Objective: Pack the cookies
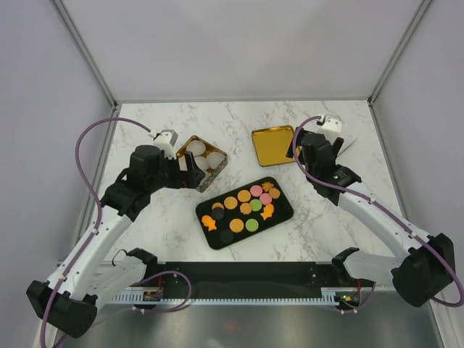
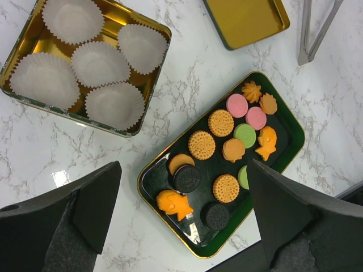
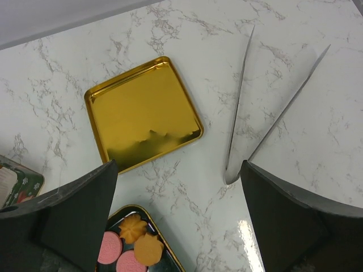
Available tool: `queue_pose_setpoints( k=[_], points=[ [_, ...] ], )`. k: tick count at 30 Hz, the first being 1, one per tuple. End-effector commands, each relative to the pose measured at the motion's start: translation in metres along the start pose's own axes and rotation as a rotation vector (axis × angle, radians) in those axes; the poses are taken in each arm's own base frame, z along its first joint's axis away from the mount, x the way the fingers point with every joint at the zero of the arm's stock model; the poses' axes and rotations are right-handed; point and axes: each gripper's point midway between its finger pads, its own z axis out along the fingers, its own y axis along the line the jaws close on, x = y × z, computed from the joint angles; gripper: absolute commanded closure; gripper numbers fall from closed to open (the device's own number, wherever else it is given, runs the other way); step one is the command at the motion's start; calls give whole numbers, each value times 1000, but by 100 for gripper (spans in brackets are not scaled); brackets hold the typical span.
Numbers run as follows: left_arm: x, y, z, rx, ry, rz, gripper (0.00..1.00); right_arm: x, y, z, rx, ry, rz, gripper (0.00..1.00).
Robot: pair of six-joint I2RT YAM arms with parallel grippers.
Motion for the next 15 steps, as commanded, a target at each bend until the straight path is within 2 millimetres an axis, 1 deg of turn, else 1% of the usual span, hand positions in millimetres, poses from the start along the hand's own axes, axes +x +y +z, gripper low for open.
queue_pose_setpoints(
  k=[1, 2, 3, 4, 5, 6, 7, 8, 9, 10, 11, 12, 13, 14, 15],
  points=[
    [-9, -8, -2, 48, -37, 30, 0, -23, 7, -7, -25, -22, 0, 2],
    [-10, -9, -3, 52, -38, 30, 0, -22, 7, -6, -22, -16, -26, 2],
    [-11, -10, -2, 53, -39, 30, 0, -26, 7, -5, -16, -21, -33, 2],
    [-10, -11, -2, 59, -35, 30, 0, -23, 6, 0, 0, -7, -48, 2],
    [-10, -12, -1, 67, -32, 30, 0, -24, -4, 8, 35, 11, -52, 2],
    [-9, -13, 0, 74, -28, 28, 0, -29, -5, 13, 29, 26, -43, 2],
    [-8, -14, 1, 77, -22, 26, 0, -23, -11, 25, 49, 61, -46, 2],
    [-7, -15, 1, 83, -16, 26, 0, -26, -37, 39, 111, 75, -23, 2],
    [-6, -15, 2, 86, -11, 24, 0, -26, -46, 47, 126, 91, -10, 2],
    [-5, -17, 2, 94, -7, 22, 0, -21, -61, 59, 169, 113, -4, 2],
    [-4, -17, 1, 98, -7, 24, 0, -23, -87, 69, 234, 118, 22, 2],
    [-3, -17, 2, 100, -5, 21, 0, -17, -96, 79, 260, 141, 32, 2],
    [-2, -17, 1, 102, -5, 20, 0, -13, -101, 85, 264, 159, 41, 2],
    [-1, -17, 1, 103, -2, 19, 0, -10, -113, 91, 291, 169, 53, 2],
    [-1, -18, 1, 107, 0, 19, 0, -5, -115, 95, 300, 180, 57, 2]
  ],
)
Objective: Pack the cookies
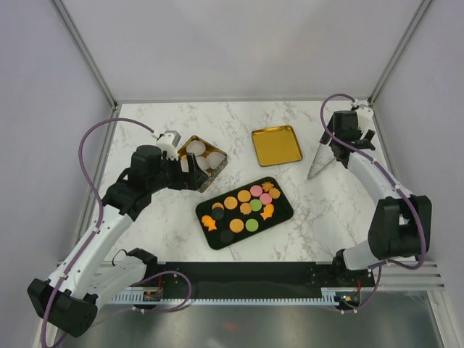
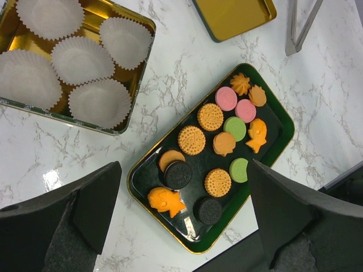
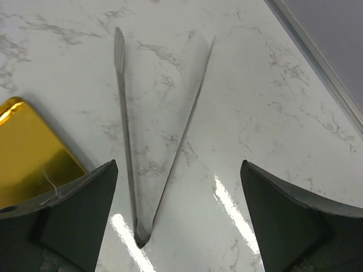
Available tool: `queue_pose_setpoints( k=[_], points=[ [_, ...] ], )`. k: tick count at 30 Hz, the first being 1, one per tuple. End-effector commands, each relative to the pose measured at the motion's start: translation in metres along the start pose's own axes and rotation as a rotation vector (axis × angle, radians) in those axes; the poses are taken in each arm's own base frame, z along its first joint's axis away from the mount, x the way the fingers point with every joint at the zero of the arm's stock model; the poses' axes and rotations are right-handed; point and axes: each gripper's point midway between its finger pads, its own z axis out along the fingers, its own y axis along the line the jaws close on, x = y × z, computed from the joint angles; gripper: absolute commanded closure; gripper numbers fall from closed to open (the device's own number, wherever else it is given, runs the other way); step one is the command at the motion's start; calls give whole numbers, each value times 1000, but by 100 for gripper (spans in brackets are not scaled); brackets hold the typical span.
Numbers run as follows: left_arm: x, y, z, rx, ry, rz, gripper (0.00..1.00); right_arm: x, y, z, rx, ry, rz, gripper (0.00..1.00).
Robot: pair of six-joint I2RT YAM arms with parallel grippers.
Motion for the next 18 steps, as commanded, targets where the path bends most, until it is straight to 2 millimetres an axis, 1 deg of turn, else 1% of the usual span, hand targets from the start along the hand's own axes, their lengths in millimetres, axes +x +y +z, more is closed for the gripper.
queue_pose_setpoints(
  k=[1, 2, 3, 5, 6, 8, 9, 10, 18],
  points=[
    [-4, -10, 0, 56, -20, 19, 0, 12, -2, 20, 13, 65, 0, 2],
    [-5, -10, -1, 58, -21, 20, 0, 18, -4, 25, 23, 83, 4, 2],
    [-4, -10, -1, 60, -20, 20, 0, 33, -5, 33, 37, 116, -4, 2],
    [-4, -11, -1, 62, -21, 19, 0, 44, -1, 40, 29, 133, 26, 2],
    [-4, -11, -1, 62, -21, 18, 0, 57, -2, 47, 36, 159, 26, 2],
    [-4, -11, -1, 65, -22, 17, 0, 64, 4, 55, 24, 165, 49, 2],
    [-3, -11, -1, 66, -20, 17, 0, 72, 5, 60, 27, 180, 47, 2],
    [-3, -11, -2, 65, -20, 17, 0, 72, 7, 63, 26, 175, 57, 2],
    [-2, -10, -3, 63, -26, 19, 0, 99, 9, 78, 43, 209, 45, 2]
  ],
)
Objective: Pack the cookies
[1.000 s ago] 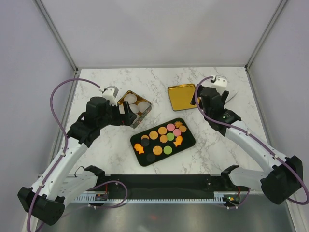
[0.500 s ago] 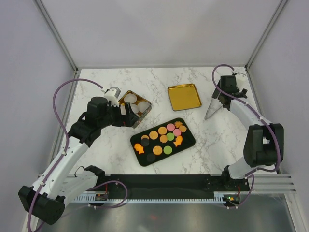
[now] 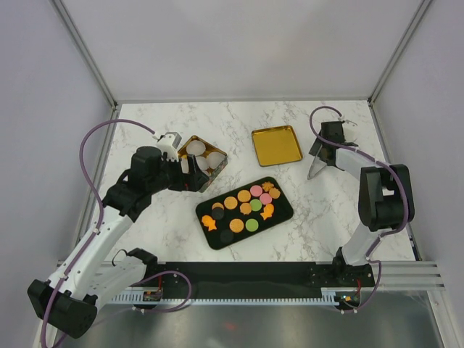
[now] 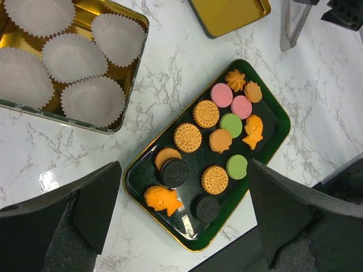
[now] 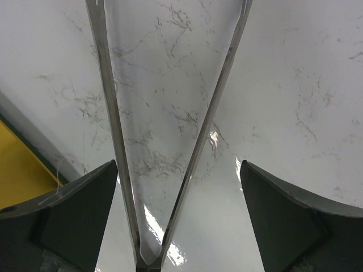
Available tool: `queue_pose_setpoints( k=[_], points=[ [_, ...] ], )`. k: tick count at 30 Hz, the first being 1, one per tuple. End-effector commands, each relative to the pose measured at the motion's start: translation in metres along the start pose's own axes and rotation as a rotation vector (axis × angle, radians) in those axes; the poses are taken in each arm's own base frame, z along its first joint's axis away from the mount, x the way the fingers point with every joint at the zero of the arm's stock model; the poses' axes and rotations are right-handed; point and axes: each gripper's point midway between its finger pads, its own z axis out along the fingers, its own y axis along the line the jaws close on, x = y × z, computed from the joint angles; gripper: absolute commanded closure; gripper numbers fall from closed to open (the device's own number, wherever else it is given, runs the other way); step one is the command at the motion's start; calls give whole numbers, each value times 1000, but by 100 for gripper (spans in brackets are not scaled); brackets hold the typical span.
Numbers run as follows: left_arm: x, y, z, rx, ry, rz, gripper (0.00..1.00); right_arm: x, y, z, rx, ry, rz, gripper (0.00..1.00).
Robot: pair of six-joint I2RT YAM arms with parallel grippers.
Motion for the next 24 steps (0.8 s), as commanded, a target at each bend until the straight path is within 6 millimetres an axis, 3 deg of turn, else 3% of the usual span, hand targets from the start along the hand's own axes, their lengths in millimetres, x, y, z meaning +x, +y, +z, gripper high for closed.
queue_pose_setpoints(
  k=[1, 8, 17, 24],
  points=[
    [-8, -8, -4, 39, -34, 18, 0, 1, 11, 8, -21, -23, 30, 2],
    [-6, -7, -2, 36, -25, 16, 0, 20, 11, 25, -6, 20, 25, 7],
    [-5, -6, -1, 35, -22, 14, 0, 22, 15, 32, 5, 46, 16, 17],
    [-3, -6, -1, 36, -21, 16, 0, 19, 19, 34, -11, 52, -19, 42]
  ],
)
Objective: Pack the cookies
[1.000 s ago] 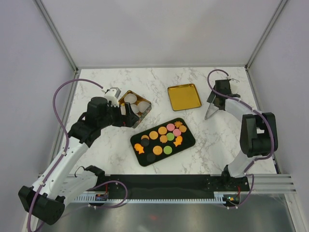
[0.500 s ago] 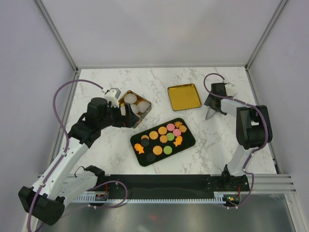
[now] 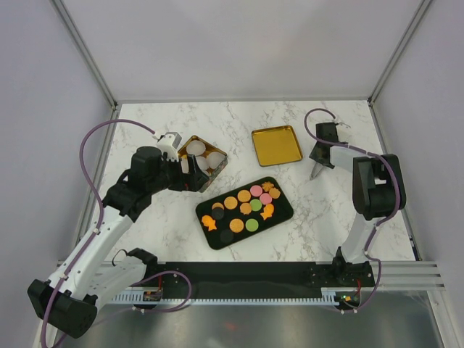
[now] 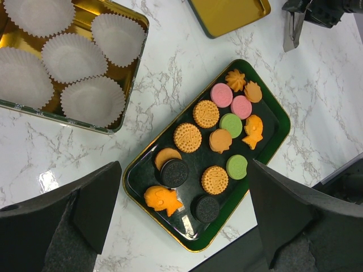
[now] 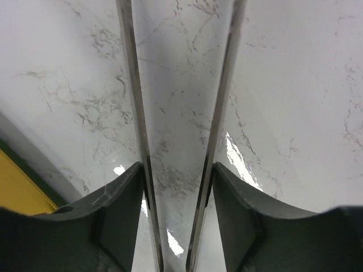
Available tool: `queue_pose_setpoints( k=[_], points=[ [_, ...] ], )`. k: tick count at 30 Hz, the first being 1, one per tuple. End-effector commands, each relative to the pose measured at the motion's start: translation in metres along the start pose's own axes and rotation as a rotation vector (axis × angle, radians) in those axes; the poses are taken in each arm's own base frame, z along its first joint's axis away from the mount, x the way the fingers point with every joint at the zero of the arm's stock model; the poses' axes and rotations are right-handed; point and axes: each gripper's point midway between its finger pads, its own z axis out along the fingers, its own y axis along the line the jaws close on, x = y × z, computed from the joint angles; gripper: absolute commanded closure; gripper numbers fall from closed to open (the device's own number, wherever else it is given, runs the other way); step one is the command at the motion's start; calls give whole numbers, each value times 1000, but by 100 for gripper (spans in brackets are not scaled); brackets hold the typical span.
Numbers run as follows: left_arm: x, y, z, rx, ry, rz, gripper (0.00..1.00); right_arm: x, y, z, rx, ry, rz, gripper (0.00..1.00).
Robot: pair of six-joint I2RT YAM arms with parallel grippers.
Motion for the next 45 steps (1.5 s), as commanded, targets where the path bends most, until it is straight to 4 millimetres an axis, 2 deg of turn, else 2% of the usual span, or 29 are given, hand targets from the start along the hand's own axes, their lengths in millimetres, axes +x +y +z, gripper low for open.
queue_pose_setpoints(
  k=[1, 4, 8, 12, 15, 21, 23, 29, 30, 33, 35, 36, 39, 45],
  points=[
    [-4, -6, -1, 35, -19, 14, 0, -4, 7, 1, -17, 4, -17, 44],
    [-4, -7, -2, 38, -18, 14, 0, -13, 10, -10, -40, -11, -38, 48],
    [-3, -7, -1, 42, -15, 13, 0, -32, 25, -48, -92, -74, -78, 48],
    [-4, -7, -2, 39, -18, 14, 0, -28, 42, -84, -147, -96, -144, 48],
    [-3, -7, -1, 37, -17, 13, 0, -17, 58, -110, -199, -104, -192, 48],
    [-4, -6, -2, 37, -20, 14, 0, -5, 72, -151, -282, -102, -251, 48],
    [-4, -7, -2, 38, -20, 16, 0, -7, 74, -167, -312, -114, -259, 48],
    [-5, -5, -2, 27, -25, 16, 0, 13, 89, -220, -451, -72, -346, 49],
    [-4, -4, -2, 25, -24, 15, 0, 22, 89, -228, -466, -52, -380, 50],
    [-5, -4, -2, 22, -24, 15, 0, 35, 90, -257, -542, -20, -433, 50],
    [-5, -3, -2, 16, -24, 15, 0, 37, 88, -277, -593, -19, -451, 50],
    [-4, -2, -2, 12, -24, 14, 0, 45, 87, -285, -609, -4, -480, 50],
    [-5, -1, -3, 5, -28, 16, 0, 61, 80, -301, -662, 26, -529, 50],
    [-4, 1, -4, -3, -31, 16, 0, 101, 63, -312, -719, 125, -608, 51]
  ],
)
